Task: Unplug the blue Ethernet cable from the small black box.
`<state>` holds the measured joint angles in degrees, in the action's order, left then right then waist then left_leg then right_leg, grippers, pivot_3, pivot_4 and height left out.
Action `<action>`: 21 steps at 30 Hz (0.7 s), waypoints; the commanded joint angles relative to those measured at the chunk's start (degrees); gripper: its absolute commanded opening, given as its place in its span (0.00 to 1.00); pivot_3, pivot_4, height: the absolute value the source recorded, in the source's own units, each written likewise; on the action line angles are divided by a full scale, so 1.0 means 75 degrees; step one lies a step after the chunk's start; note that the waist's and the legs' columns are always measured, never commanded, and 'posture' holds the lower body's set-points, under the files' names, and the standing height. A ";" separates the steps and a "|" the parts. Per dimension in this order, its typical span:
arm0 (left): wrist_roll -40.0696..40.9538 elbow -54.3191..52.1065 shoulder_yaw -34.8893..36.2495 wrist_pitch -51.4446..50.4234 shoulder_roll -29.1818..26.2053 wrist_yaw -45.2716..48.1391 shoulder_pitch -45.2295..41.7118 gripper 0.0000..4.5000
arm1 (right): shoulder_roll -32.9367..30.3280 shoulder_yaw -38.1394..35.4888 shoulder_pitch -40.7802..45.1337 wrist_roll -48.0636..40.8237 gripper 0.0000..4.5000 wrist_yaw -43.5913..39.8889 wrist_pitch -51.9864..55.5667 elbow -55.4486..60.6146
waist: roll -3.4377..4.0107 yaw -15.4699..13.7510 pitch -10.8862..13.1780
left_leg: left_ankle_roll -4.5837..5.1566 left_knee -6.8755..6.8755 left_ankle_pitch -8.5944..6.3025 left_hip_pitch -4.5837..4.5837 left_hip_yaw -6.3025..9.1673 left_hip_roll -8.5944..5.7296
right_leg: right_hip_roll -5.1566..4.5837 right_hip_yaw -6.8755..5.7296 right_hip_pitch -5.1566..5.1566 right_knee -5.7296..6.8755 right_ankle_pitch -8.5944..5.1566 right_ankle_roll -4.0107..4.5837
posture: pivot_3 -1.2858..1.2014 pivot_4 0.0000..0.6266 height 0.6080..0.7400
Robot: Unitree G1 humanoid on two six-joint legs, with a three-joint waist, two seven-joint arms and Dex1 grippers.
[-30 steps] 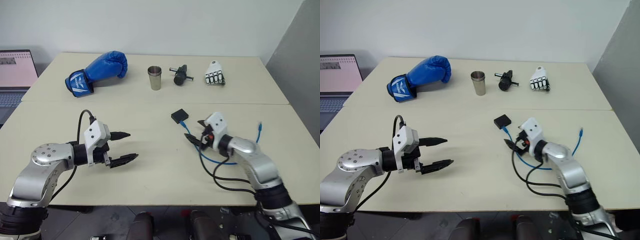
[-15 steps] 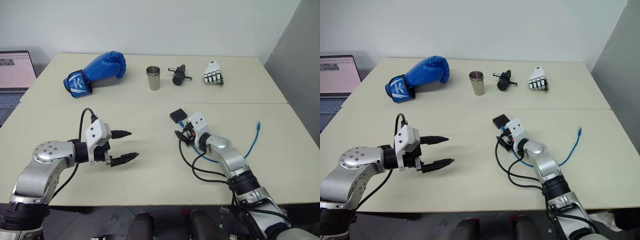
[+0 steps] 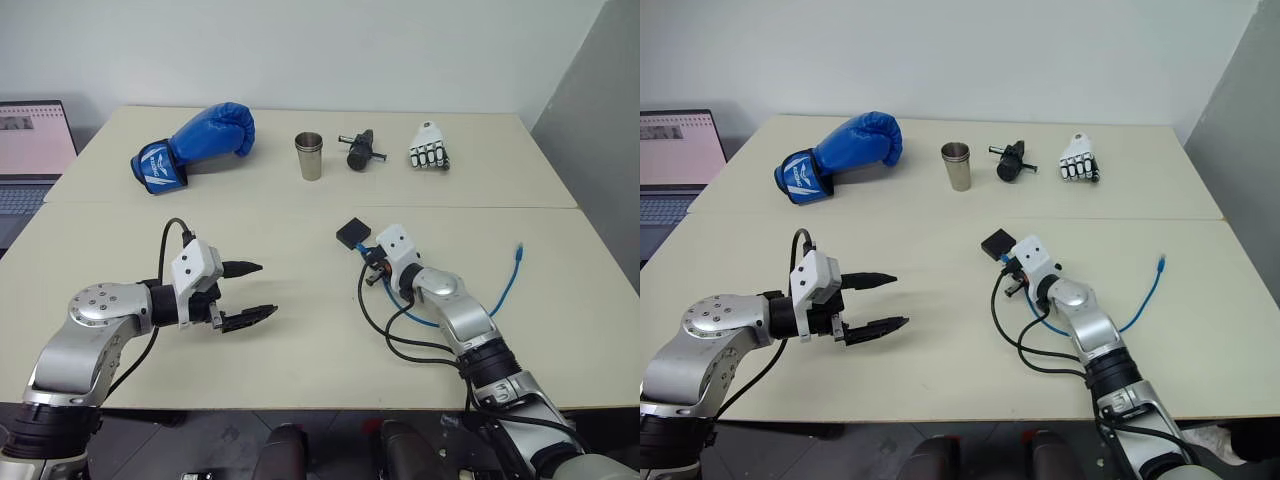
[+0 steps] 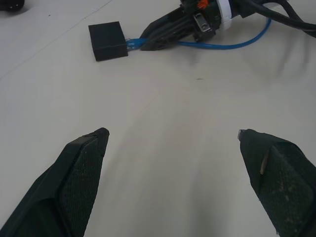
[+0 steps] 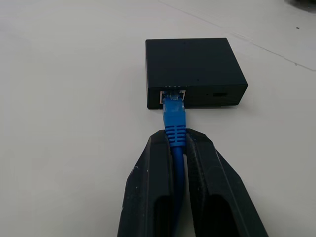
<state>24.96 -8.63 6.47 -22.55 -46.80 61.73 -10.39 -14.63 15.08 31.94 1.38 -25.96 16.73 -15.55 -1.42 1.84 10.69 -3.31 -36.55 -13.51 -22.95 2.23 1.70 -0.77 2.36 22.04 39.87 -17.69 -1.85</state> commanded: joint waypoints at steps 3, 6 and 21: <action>0.1001 0.0461 0.0420 -0.1363 0.0283 -0.0262 -0.0590 1.00 | -0.1246 0.0698 -0.0088 0.0826 0.02 -0.1188 -0.2323 0.1461 | 0.0001 0.0014 0.0001 | 0.0000 -0.0002 0.0000 -0.0008 0.0000 0.0001 | 0.0001 -0.0001 0.0008 0.0001 0.0000 -0.0001 | 0.52 0.24 1.00; 0.2028 0.0672 0.0670 -0.2660 0.0414 -0.0217 -0.1013 1.00 | -0.1758 0.0931 0.0024 0.1034 0.02 -0.1681 -0.3854 0.1633 | 0.0001 0.0037 0.0003 | 0.0000 -0.0006 0.0000 -0.0009 0.0002 0.0004 | 0.0008 -0.0003 0.0011 0.0005 -0.0001 -0.0002 | 0.52 0.24 1.00; 0.3466 0.0581 0.0588 -0.4726 0.0542 -0.0294 -0.2022 1.00 | -0.1807 0.0990 0.0774 0.0839 0.02 -0.2675 -0.6480 0.1172 | 0.0000 0.0080 0.0003 | -0.0001 -0.0031 0.0000 -0.0007 0.0023 0.0010 | 0.0014 -0.0001 0.0000 0.0013 0.0000 0.0000 | 0.52 0.24 1.00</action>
<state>49.48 -2.64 10.50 -57.51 -43.42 60.10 -24.34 -28.54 23.38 36.38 7.94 -46.08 -29.85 -7.82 -1.42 2.44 10.72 -3.31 -36.79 -13.51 -23.00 2.44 1.77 -0.67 2.36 22.04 39.98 -17.69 -1.85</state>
